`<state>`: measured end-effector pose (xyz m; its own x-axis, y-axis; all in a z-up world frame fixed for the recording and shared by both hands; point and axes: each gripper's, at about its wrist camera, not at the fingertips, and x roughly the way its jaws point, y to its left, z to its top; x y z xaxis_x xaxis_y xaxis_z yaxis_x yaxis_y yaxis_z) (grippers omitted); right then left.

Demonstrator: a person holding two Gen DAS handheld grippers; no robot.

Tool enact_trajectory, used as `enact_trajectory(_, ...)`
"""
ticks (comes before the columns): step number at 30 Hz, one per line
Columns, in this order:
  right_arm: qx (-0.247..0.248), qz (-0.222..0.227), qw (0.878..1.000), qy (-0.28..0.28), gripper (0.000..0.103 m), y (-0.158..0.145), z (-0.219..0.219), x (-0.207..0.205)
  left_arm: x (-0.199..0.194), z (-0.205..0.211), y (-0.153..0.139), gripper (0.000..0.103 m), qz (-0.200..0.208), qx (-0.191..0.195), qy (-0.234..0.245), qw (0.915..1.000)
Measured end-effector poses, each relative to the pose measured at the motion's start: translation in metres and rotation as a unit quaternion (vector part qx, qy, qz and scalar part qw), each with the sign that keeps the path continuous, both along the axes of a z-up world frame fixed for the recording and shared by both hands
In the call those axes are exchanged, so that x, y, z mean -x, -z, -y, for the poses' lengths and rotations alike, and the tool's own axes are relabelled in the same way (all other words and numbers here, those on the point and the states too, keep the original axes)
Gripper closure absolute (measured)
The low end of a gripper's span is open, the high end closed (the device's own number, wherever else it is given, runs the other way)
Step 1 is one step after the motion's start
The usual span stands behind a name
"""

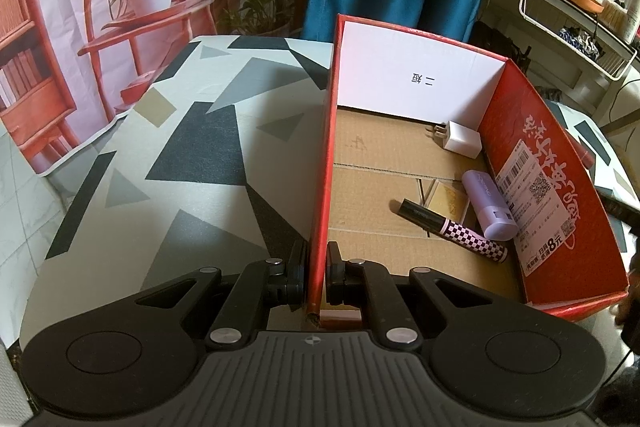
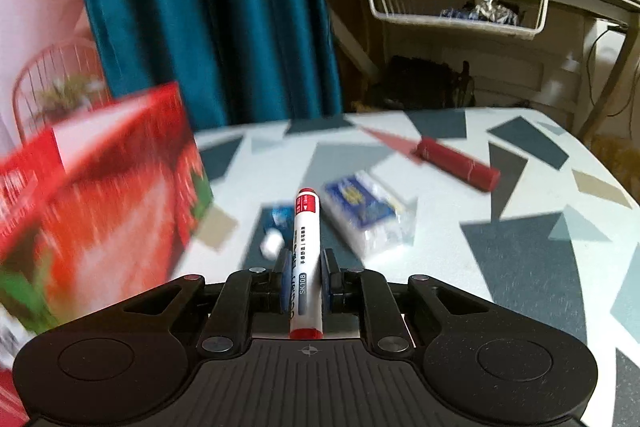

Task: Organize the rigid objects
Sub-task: 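Carry the marker over the shoebox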

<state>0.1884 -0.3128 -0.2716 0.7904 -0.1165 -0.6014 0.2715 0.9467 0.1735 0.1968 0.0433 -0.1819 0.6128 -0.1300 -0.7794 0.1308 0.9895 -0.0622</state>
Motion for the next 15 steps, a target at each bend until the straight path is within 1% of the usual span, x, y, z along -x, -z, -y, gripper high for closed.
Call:
enact_trajectory(2, -0.008, 0.016, 1.000, -0.007, 0.089, -0.014, -0.001, -0.001, 0.000, 0.000, 0.000, 0.093, 0.001, 0.001, 0.000, 1.0000)
enact_trajectory(5, -0.012, 0.046, 0.998, -0.034, 0.089, -0.038, -0.013, -0.007, 0.000, -0.001, 0.000, 0.093, 0.001, 0.001, 0.001, 1.0000)
enact_trajectory(10, -0.011, 0.087, 0.991, -0.100, 0.089, -0.072, -0.042, -0.020, 0.000, -0.001, 0.000, 0.093, 0.002, 0.002, 0.002, 1.0000)
enact_trajectory(12, -0.008, 0.097, 0.986, -0.132, 0.089, -0.083, -0.056, -0.024, 0.000, -0.001, 0.000, 0.093, 0.002, 0.002, 0.002, 1.0000)
enact_trajectory(15, -0.007, 0.099, 0.981, -0.167, 0.089, -0.090, -0.073, -0.030, 0.000, -0.001, 0.000, 0.093, 0.002, 0.003, 0.003, 1.0000)
